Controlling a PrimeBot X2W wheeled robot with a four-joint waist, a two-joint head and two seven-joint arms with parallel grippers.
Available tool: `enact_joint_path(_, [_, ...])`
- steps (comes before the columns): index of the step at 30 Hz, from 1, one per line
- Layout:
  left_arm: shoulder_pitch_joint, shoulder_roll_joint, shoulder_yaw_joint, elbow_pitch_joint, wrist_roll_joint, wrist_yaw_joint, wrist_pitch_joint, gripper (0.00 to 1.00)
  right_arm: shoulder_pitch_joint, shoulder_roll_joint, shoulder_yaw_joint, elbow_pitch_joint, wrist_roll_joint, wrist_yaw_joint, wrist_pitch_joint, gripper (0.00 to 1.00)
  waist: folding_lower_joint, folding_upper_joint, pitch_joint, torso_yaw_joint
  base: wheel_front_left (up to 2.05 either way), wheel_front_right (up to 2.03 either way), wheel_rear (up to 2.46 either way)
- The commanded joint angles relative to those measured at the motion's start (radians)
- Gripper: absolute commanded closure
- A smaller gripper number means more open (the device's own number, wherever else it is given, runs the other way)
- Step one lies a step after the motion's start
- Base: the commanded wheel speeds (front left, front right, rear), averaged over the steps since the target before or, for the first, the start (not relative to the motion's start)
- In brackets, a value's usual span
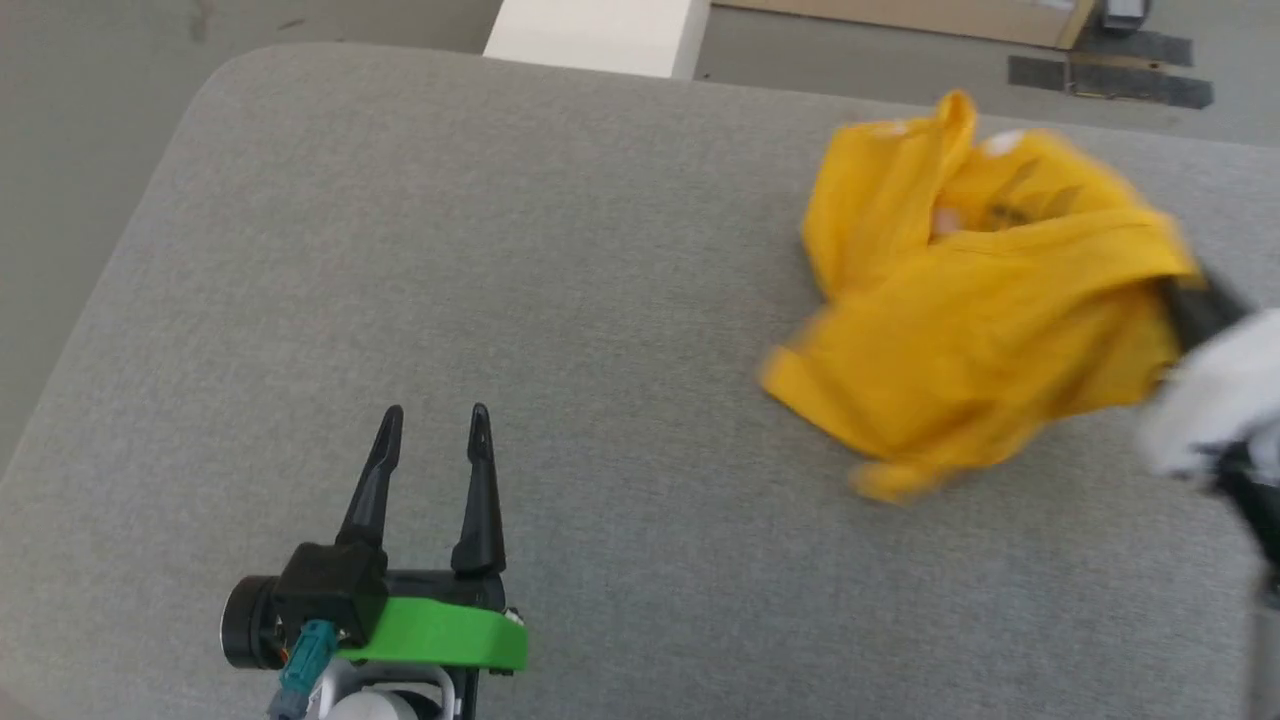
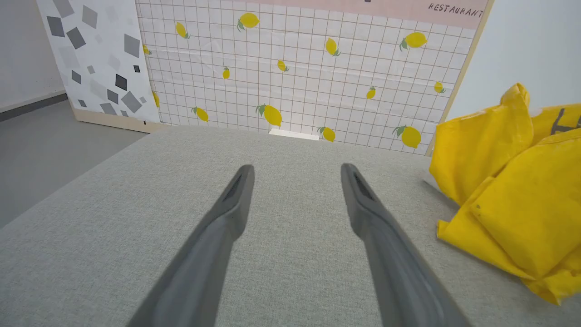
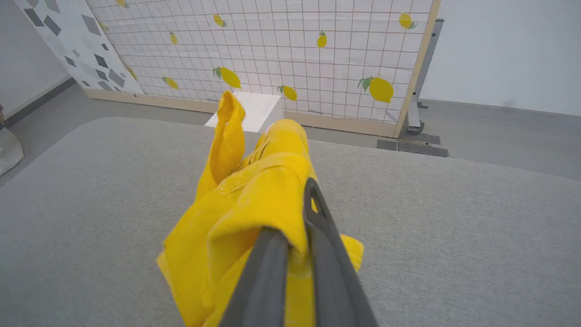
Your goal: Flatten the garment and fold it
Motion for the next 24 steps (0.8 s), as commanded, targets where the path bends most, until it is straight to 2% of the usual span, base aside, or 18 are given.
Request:
enact_joint_path(1, [0.011,-0.004,0.002,-0.003,0.004,-0.003,-0.005,0.00,0.036,0.003,-0.055,-0.027,-0.001,-0.002,0.011,1.00,0.0000,0.0000,-0.015,-0.020,0.00,0.00,0.00])
enact_joint_path(4, [0.018,-0.004,0.005,-0.003,0.006,-0.008,-0.005,0.00,0.135,0.032,-0.196,-0.076,-0.006,-0.002,0.031,1.00,0.0000,0.0000,-0.014,-0.029,0.00,0.00,0.00])
enact_joint_path(8, [0.026,-0.004,0.006,0.001,0.009,-0.014,-0.005,0.00,0.273,0.063,-0.353,-0.056,-0.028,-0.002,0.021,1.00,0.0000,0.0000,-0.012,-0.038,0.00,0.00,0.00])
enact_joint_path(10, [0.029,-0.004,0.005,0.003,0.011,-0.016,-0.005,0.00,0.335,0.069,-0.398,-0.023,-0.056,-0.002,-0.001,1.00,0.0000,0.0000,-0.013,-0.043,0.00,0.00,0.00])
enact_joint_path(14, [0.031,-0.004,0.007,0.007,0.016,-0.021,-0.005,0.00,0.402,0.071,-0.418,0.068,-0.084,-0.002,-0.055,1.00,0.0000,0.0000,-0.019,-0.056,0.00,0.00,0.00])
enact_joint_path(15, [0.031,-0.004,0.007,0.009,0.018,-0.023,-0.005,0.00,0.406,0.071,-0.411,0.083,-0.093,-0.002,-0.072,0.45,0.0000,0.0000,-0.021,-0.059,0.00,0.00,0.00])
enact_joint_path(16, [0.032,-0.004,0.008,0.011,0.020,-0.025,-0.005,0.00,0.404,0.071,-0.402,0.097,-0.101,-0.002,-0.091,0.00,0.0000,0.0000,-0.024,-0.063,0.00,0.00,0.00])
enact_joint_path(19, [0.033,-0.004,0.010,0.015,0.022,-0.028,-0.005,0.00,0.369,0.072,-0.346,0.085,-0.094,-0.002,-0.121,0.00,0.0000,0.0000,-0.031,-0.072,0.00,0.00,0.00])
enact_joint_path(24, [0.033,-0.004,0.012,0.012,0.022,-0.028,-0.005,0.00,0.291,0.066,-0.173,-0.062,-0.028,-0.002,-0.074,0.00,0.0000,0.0000,-0.031,-0.084,0.00,0.00,0.00])
